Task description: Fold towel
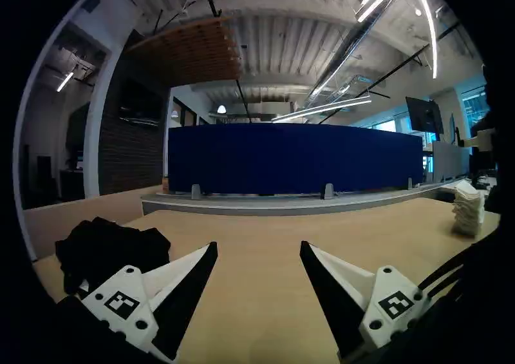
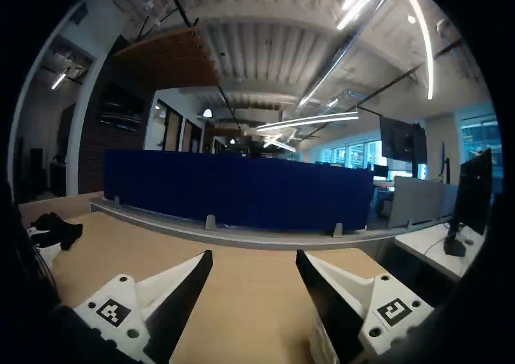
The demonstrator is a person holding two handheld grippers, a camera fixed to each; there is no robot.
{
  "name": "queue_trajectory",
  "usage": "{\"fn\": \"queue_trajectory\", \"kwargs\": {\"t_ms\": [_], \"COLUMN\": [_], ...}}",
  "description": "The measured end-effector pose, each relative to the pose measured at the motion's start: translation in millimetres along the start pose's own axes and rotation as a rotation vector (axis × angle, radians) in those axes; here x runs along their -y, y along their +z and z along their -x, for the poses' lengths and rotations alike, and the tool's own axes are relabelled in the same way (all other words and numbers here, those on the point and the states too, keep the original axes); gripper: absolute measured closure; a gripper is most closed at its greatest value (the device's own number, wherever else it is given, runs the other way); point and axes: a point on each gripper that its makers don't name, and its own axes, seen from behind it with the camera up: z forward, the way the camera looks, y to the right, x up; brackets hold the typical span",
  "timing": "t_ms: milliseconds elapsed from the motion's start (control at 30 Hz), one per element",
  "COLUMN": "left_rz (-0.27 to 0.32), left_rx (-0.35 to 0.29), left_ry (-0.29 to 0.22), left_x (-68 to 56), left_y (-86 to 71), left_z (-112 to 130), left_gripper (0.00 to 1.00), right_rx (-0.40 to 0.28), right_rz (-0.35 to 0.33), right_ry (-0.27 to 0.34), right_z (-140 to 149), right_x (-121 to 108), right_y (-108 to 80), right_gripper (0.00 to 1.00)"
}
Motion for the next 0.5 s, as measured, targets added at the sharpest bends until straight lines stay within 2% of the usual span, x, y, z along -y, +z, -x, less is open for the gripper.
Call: {"fn": "queue_trajectory", "kwargs": {"t_ms": [500], "left_rz": [-0.015], "left_rx": [0.0], "left_ry": [0.005], "left_x": [1.5], "left_y": [-3.6], "left_z": [-3.7], "left_gripper": [0.04], "right_rx": [-0.033], "right_rz": [0.006], "right_ry": [0.037], "right_z": [-9.3], "right_x": [-8.9], "right_y": [-0.5], "right_gripper": [0.0]}}
